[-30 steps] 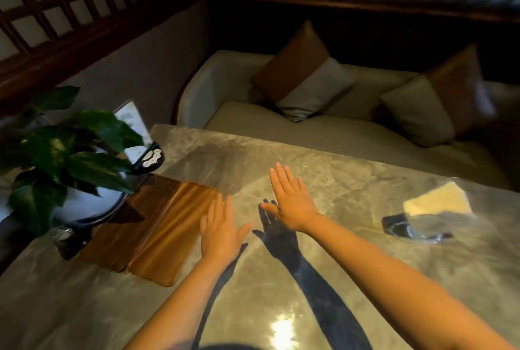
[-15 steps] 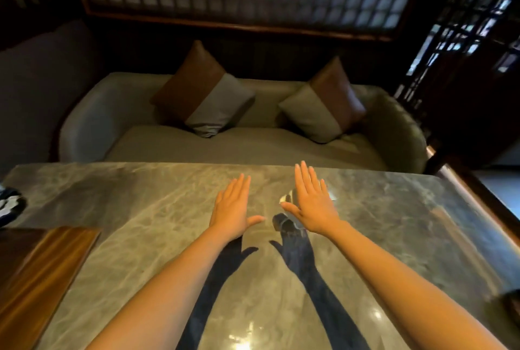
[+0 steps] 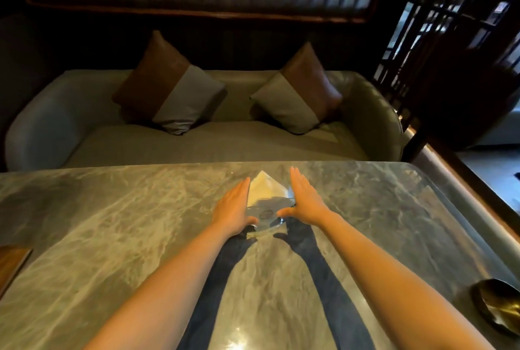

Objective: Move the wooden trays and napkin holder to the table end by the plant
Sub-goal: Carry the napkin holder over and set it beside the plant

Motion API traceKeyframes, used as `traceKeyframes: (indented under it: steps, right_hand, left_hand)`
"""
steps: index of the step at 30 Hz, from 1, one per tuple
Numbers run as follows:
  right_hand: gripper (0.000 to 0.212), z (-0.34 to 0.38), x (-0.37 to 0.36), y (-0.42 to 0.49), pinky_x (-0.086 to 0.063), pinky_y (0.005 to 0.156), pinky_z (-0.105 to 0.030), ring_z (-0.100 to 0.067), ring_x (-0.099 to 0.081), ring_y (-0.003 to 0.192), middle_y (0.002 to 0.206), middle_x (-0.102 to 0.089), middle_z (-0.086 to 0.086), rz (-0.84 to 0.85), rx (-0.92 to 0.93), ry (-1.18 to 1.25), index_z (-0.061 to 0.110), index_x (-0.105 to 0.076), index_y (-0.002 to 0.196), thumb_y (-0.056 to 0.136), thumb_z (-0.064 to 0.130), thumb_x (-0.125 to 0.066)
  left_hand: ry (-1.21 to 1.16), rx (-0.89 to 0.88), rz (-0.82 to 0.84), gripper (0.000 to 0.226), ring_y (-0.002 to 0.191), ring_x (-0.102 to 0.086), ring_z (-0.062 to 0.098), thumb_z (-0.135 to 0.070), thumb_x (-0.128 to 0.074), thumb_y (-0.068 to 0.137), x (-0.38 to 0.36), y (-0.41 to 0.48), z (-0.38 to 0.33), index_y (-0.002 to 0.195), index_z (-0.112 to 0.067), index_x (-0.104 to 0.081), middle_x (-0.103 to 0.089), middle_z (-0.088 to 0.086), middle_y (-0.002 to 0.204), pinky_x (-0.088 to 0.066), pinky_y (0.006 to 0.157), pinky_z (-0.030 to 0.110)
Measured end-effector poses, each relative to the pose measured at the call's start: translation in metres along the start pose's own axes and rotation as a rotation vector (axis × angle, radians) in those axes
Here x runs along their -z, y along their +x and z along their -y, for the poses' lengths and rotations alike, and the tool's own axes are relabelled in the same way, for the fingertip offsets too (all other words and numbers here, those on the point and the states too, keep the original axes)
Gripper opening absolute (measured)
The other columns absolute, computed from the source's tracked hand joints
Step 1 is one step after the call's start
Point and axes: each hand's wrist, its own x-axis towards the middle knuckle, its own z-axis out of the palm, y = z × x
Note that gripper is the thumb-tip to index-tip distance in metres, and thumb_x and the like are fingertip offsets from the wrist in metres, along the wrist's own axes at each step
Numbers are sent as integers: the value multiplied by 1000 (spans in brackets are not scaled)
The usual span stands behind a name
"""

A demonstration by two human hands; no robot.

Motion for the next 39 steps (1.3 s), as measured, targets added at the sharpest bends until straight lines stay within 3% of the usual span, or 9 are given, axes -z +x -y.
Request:
traceKeyframes:
  steps: [7,11,15,21,29,35,39]
  right_hand:
    - [97,-2,-9,16,-20,119,-43,-28,-15,145,158,-17,-10,90,39,72,11,-7,148,78,15,-73]
    - [69,0,-18,16,-44,103,-42,-29,-47,126,142,-43,-11,13,59,51,13,-33,136,78,7,-71]
    - [47,2,-25,3,-51,92,-46,-31,-56,112,130,-52,-12,-57,50,-8,12,-43,121,81,7,-66]
    - [54,21,-37,-29,-50,92,-47,-33,-58,110,126,-56,-12,-17,36,-78,9,-44,123,77,13,-72]
    - [70,81,-74,-79,-43,96,-39,-30,-49,119,131,-53,-14,32,51,43,9,-43,129,69,11,-79]
    - [70,149,-105,-106,-44,96,-37,-28,-50,116,128,-55,-14,114,152,50,7,-46,126,66,16,-82]
    - [76,209,-128,-116,-39,101,-36,-29,-44,124,135,-50,-13,155,259,0,11,-42,134,69,20,-80]
  left_hand:
    - [5,52,-86,92,133,-37,30,-12,-73,76,-5,8,-3,147,-19,-15,-39,12,145,-41,106,45]
    - [-41,58,-105,87,133,-35,29,-9,-71,77,-9,2,-1,145,-19,-18,-39,13,141,-38,106,43]
    - [-73,56,-103,84,132,-34,28,-9,-72,76,-11,-14,3,143,-18,-22,-39,12,139,-36,107,40]
    - [-95,50,-79,82,131,-35,26,-10,-73,76,-12,-59,23,142,-17,-25,-38,10,139,-34,108,36]
    - [-97,66,-37,79,130,-35,25,-12,-72,76,4,-135,74,140,-20,-26,-40,7,138,-35,105,35]
    - [-110,107,-30,83,131,-35,26,-12,-74,74,27,-201,129,141,-17,-25,-39,9,142,-36,106,38]
    - [-95,166,-110,83,130,-38,25,-17,-74,75,50,-253,177,141,-22,-25,-40,6,141,-38,103,37]
